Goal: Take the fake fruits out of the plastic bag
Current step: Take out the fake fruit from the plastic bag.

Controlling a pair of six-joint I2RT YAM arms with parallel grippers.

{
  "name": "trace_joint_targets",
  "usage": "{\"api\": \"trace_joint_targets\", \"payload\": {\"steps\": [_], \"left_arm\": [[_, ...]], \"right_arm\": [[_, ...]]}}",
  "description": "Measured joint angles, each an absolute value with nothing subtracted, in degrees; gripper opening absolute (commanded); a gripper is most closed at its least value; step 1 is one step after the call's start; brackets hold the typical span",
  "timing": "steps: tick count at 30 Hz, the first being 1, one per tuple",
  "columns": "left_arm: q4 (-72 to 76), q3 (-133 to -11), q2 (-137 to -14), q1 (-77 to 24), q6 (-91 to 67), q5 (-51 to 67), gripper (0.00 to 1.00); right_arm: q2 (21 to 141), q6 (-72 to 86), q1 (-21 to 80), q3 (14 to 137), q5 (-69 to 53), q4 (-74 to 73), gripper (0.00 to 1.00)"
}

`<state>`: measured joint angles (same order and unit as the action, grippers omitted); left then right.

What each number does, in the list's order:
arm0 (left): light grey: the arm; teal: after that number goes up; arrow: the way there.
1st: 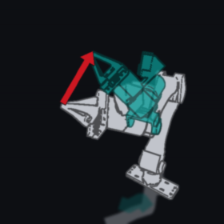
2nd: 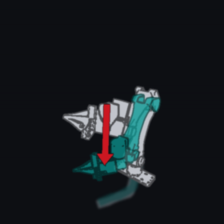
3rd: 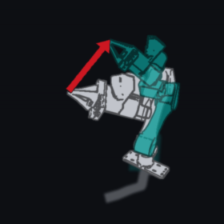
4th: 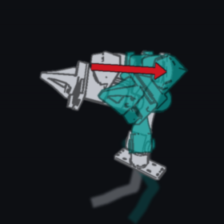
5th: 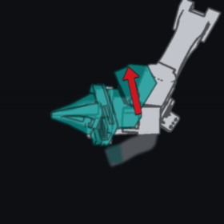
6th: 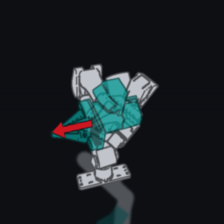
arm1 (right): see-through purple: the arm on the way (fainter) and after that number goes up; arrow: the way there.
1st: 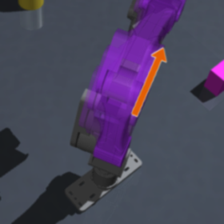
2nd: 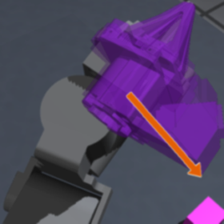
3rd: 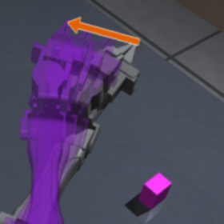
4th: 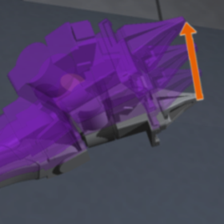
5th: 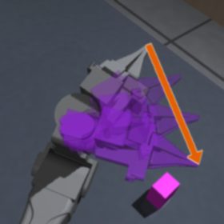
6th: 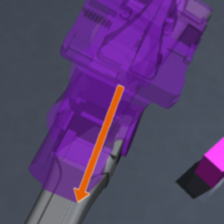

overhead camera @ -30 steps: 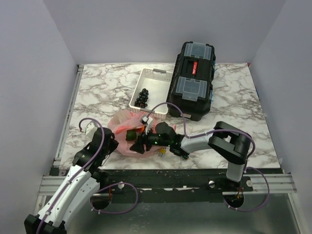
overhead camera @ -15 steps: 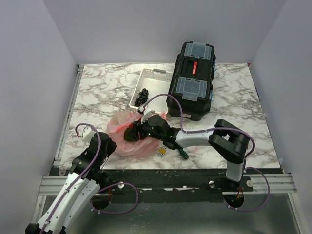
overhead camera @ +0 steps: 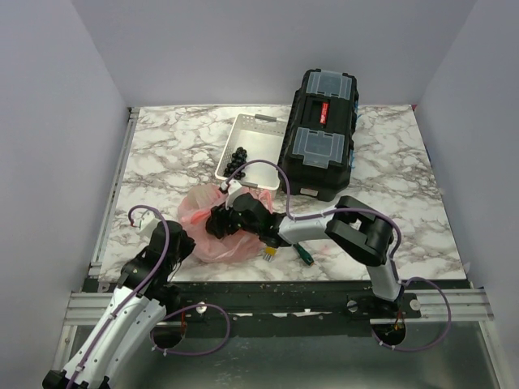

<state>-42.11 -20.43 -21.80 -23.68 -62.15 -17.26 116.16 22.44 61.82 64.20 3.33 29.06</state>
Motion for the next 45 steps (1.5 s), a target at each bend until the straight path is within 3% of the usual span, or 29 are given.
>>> {"api": "trace_joint_targets", "payload": {"steps": [7,12,20,30,45], "left_arm": [[-42.09,-20.43,-21.56,-23.68,-62.02,-17.23,0.00],[-42.11,-20.43,-21.63,-23.68,-62.04,-17.23,0.00],[-42.09,-20.53,-21.87,-23.68,-61.71,-17.15,0.00],[-40.25,-21.71,-24.73,-23.68,-60.23,-15.88,0.00],[-38.33,-21.71,-25.19,-23.68,-59.51,-14.02,0.00]], "right_arm": [[118.08,22.46,61.87,66.24,3.38,29.15,0.67],[118.08,22.55,61.87,66.35,3.31,29.08,0.42],[109.43,24.21,61.82,58.39,0.49,27.73,0.13],[99.74,28.91,61.84,51.27,-5.43,32.49,0.07],[88.77,33.58,61.82,49.12,-12.62,38.02,0.07]]}}
